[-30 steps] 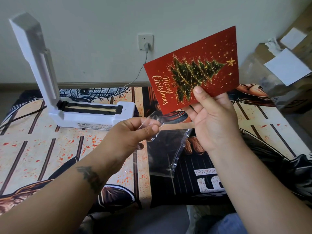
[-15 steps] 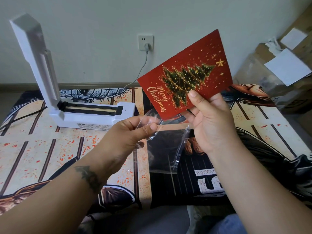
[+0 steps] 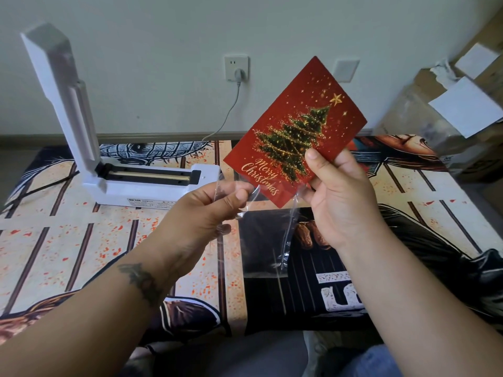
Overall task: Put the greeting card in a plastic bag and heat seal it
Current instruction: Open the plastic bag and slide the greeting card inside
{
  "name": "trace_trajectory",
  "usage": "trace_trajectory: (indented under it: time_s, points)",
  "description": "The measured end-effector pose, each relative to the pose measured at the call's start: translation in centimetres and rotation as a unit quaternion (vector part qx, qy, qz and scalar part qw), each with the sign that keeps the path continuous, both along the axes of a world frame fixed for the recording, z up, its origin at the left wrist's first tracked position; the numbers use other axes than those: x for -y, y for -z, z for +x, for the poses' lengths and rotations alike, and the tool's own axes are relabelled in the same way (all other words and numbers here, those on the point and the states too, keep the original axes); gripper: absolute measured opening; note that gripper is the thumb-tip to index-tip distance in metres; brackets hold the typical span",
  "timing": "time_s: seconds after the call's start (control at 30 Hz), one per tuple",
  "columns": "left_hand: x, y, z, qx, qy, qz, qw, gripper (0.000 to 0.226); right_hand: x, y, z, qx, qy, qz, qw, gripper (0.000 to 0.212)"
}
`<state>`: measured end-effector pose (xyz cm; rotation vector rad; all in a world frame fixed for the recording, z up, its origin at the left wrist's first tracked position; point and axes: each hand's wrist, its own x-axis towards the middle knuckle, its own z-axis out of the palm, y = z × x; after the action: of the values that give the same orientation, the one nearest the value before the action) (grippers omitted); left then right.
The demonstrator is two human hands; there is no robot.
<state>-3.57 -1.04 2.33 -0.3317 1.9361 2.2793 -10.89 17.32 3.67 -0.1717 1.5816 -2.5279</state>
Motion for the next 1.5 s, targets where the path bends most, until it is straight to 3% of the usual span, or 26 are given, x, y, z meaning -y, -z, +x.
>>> trace_trajectory:
  time_s: [0.43, 0.57, 0.97, 1.17, 1.37, 1.5]
  points:
    - [0.1, 0.0, -0.1, 0.005, -0.018, 0.005, 1.0, 0.04, 0.1, 0.0, 0.1, 0.014, 0.002, 0.008, 1.0, 0.02]
    - [0.2, 0.1, -0.1, 0.008, -0.035, 0.013, 0.999, 0.026, 0.2, 0.2, 0.1, 0.013, 0.011, 0.038, 0.999, 0.021]
    - [0.4, 0.1, -0.2, 0.015, -0.015, -0.006, 1.0, 0.021, 0.5, 0.2, 0.4, 0.021, 0.023, 0.12, 0.992, 0.022]
    - [0.6, 0.4, -0.3, 0.019, -0.016, -0.046, 0.999, 0.041, 0.5, 0.3, 0.5, 0.02, 0.009, 0.134, 0.991, 0.022]
    - [0.8, 0.8, -0.3, 0.037, -0.022, -0.066, 0.997, 0.013, 0.2, 0.4, 0.0, 0.014, 0.018, 0.129, 0.991, 0.023]
    - [0.7, 1.0, -0.4, 0.051, -0.011, -0.071, 0.996, 0.005, -0.2, 0.3, -0.7, 0.001, 0.063, 0.1, 0.993, 0.043]
